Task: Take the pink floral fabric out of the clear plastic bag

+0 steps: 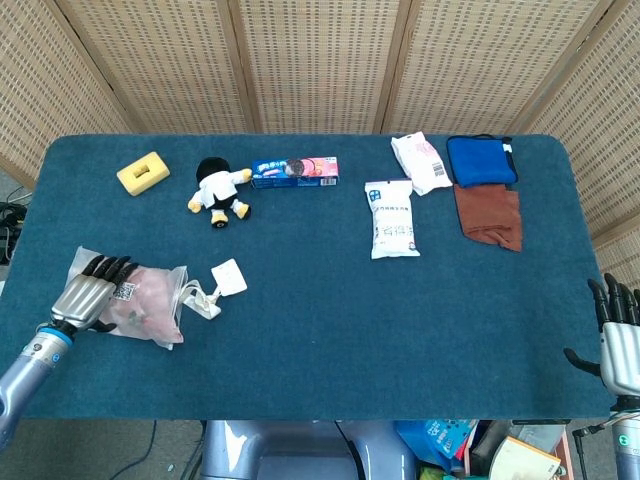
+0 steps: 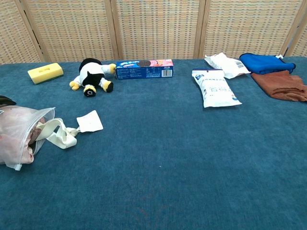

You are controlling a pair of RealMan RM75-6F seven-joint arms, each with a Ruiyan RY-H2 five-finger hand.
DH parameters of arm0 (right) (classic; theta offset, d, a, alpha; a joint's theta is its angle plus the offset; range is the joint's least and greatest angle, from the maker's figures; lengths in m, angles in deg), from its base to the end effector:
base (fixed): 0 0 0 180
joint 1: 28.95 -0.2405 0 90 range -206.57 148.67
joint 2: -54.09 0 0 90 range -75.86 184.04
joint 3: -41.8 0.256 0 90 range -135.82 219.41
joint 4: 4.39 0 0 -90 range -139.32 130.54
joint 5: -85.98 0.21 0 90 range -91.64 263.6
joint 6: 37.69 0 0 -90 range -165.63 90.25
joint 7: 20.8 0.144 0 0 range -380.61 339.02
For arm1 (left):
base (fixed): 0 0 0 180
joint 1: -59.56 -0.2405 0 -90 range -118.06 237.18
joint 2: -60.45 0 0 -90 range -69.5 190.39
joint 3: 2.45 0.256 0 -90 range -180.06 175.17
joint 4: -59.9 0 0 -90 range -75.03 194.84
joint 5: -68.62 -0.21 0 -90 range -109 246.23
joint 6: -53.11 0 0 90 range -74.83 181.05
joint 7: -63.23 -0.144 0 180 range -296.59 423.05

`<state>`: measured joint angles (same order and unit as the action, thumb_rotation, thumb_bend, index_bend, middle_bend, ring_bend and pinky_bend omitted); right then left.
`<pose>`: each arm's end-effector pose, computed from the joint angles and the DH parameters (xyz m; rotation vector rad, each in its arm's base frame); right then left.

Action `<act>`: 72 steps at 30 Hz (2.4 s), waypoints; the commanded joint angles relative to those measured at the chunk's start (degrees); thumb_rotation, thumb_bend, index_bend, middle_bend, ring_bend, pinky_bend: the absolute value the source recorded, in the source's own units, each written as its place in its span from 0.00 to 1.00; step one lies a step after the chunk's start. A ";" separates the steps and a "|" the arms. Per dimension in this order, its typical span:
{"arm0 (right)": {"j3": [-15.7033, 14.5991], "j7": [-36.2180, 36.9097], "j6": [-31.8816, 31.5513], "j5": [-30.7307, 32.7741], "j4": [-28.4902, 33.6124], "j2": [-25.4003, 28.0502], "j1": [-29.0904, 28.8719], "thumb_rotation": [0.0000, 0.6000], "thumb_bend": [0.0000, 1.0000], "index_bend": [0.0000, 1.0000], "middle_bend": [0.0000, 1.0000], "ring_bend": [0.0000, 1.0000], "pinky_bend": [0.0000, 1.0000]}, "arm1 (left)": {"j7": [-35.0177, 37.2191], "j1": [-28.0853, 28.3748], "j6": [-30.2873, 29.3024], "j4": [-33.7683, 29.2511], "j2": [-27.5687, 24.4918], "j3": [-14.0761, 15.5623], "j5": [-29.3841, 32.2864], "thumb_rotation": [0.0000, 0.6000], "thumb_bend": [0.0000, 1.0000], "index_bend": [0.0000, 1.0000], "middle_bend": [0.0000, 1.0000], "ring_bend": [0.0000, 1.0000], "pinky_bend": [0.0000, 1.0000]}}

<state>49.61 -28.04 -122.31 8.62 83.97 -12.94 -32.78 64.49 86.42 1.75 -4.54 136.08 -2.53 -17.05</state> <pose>-0.3370 -0.1918 0.1697 1.2389 -0.8239 0.7598 -0.3479 0.3023 0.0797 -1.8755 -0.8491 -0.4697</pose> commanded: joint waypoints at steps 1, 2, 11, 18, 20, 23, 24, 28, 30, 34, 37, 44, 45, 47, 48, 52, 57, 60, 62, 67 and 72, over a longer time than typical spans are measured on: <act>0.01 -0.08 0.01 0.03 -0.03 -0.04 -0.02 1.00 0.00 0.00 0.00 0.00 0.00 | 1.12 0.47 -0.35 0.80 0.86 0.12 -0.39 1.00 0.16 0.00 0.00 0.00 0.05; 0.02 -0.15 0.03 0.05 -0.06 -0.06 -0.04 1.00 0.00 0.00 0.00 0.00 0.00 | 2.23 0.61 -0.61 0.75 1.20 0.20 -0.73 1.00 0.16 0.00 0.01 0.01 0.13; 0.01 -0.25 0.24 0.23 -0.23 -0.19 -0.10 1.00 0.00 0.00 0.00 0.00 0.00 | 5.05 1.27 -2.44 2.64 2.59 1.50 -3.17 1.00 0.31 0.48 0.50 0.44 0.59; -0.19 -0.09 0.80 0.16 -0.20 -0.09 -0.28 1.00 0.00 0.00 0.00 0.00 0.00 | 12.80 0.65 -12.33 2.22 4.96 0.01 -6.04 1.00 0.44 0.58 0.58 0.52 0.64; -0.17 0.10 0.91 0.21 -0.10 0.02 -0.29 1.00 0.00 0.00 0.00 0.00 0.00 | 15.75 0.66 -14.48 2.16 5.02 -0.01 -7.12 1.00 0.45 0.59 0.59 0.53 0.65; -0.13 0.47 0.87 0.28 0.06 0.26 -0.21 1.00 0.00 0.00 0.00 0.00 0.00 | 20.61 0.72 -18.72 1.52 5.26 -0.55 -8.70 1.00 0.45 0.59 0.59 0.53 0.65; -0.11 0.71 0.83 0.24 0.10 0.40 -0.17 1.00 0.00 0.00 0.00 0.00 0.00 | 22.92 0.77 -20.78 0.93 5.43 -0.92 -9.36 1.00 0.45 0.59 0.59 0.53 0.65; -0.01 1.78 1.04 0.18 0.38 0.91 -0.21 1.00 0.00 0.00 0.00 0.00 0.00 | 28.88 1.84 -26.33 -1.64 6.33 -2.74 -11.20 1.00 0.45 0.59 0.59 0.53 0.65; 0.04 2.53 1.50 -0.09 0.55 1.32 -0.49 1.00 0.00 0.00 0.00 0.00 0.00 | 30.87 2.64 -27.46 -3.21 7.14 -3.56 -11.47 1.00 0.45 0.60 0.59 0.53 0.65; 0.55 5.22 3.04 -1.31 1.63 3.48 -1.77 1.00 0.00 0.00 0.00 0.00 0.00 | 31.73 5.24 -25.92 -6.29 9.03 -4.78 -11.18 1.00 0.45 0.60 0.59 0.53 0.65; 1.02 9.46 5.08 -2.38 3.09 5.85 -3.10 1.00 0.00 0.00 0.00 0.00 0.00 | 30.51 7.20 -24.00 -7.52 10.83 -5.74 -10.52 1.00 0.45 0.60 0.59 0.53 0.65; 3.19 25.74 10.32 -6.75 6.97 12.96 -7.92 1.00 0.00 0.15 0.00 0.00 0.00 | 28.17 13.70 -18.83 -7.27 18.67 -8.60 -9.31 1.00 0.45 0.61 0.59 0.53 0.65; 3.56 28.11 10.85 -7.35 7.53 13.92 -8.65 1.00 0.00 0.18 0.00 0.00 0.00 | 27.33 14.80 -18.18 -6.75 20.09 -9.15 -9.12 1.00 0.45 0.61 0.59 0.53 0.65; 3.97 31.64 12.05 -7.96 8.65 15.44 -9.75 1.00 0.00 0.22 0.00 0.00 0.00 | 26.28 16.40 -17.08 -6.16 21.79 -9.85 -8.82 1.00 0.45 0.61 0.59 0.53 0.65; 4.11 33.12 12.79 -8.14 9.14 16.25 -10.29 1.00 0.00 0.24 0.00 0.00 0.00 | 25.69 17.09 -16.60 -5.84 22.50 -10.17 -8.63 1.00 0.45 0.61 0.59 0.53 0.65; 4.56 36.71 15.24 -8.83 10.91 18.69 -12.30 1.00 0.00 0.29 0.00 0.00 0.00 | 23.36 19.66 -15.17 -5.14 24.73 -11.10 -8.48 1.00 0.46 0.61 0.59 0.53 0.65; 5.18 40.25 19.17 -9.22 14.98 21.78 -15.34 1.00 0.00 0.32 0.00 0.00 0.00 | 19.46 23.31 -13.30 -4.06 28.56 -13.04 -7.51 1.00 0.47 0.61 0.59 0.53 0.65; 5.36 42.08 21.47 -9.67 17.48 23.27 -17.16 1.00 0.00 0.33 0.00 0.00 0.00 | 17.88 25.01 -12.53 -3.55 30.38 -14.00 -6.64 1.00 0.47 0.61 0.59 0.53 0.65; 5.46 42.50 22.53 -9.59 18.45 23.90 -17.98 1.00 0.01 0.33 0.00 0.00 0.00 | 17.20 25.67 -12.19 -3.14 31.13 -14.34 -6.16 1.00 0.47 0.61 0.59 0.53 0.65; 5.89 42.88 25.11 -9.35 21.23 25.09 -20.32 1.00 0.03 0.34 0.00 0.00 0.00 | 16.13 27.41 -11.27 -2.03 33.07 -15.18 -4.87 1.00 0.47 0.61 0.59 0.53 0.65; 6.53 41.12 29.88 -7.10 24.61 25.74 -23.82 1.00 0.03 0.34 0.00 0.00 0.00 | 15.60 29.34 -11.07 -0.77 35.35 -16.39 -3.74 1.00 0.47 0.61 0.59 0.53 0.65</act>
<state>55.84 13.82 -93.74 0.43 107.49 12.51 -55.49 80.22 115.56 -9.30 -5.49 171.24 -18.74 -20.97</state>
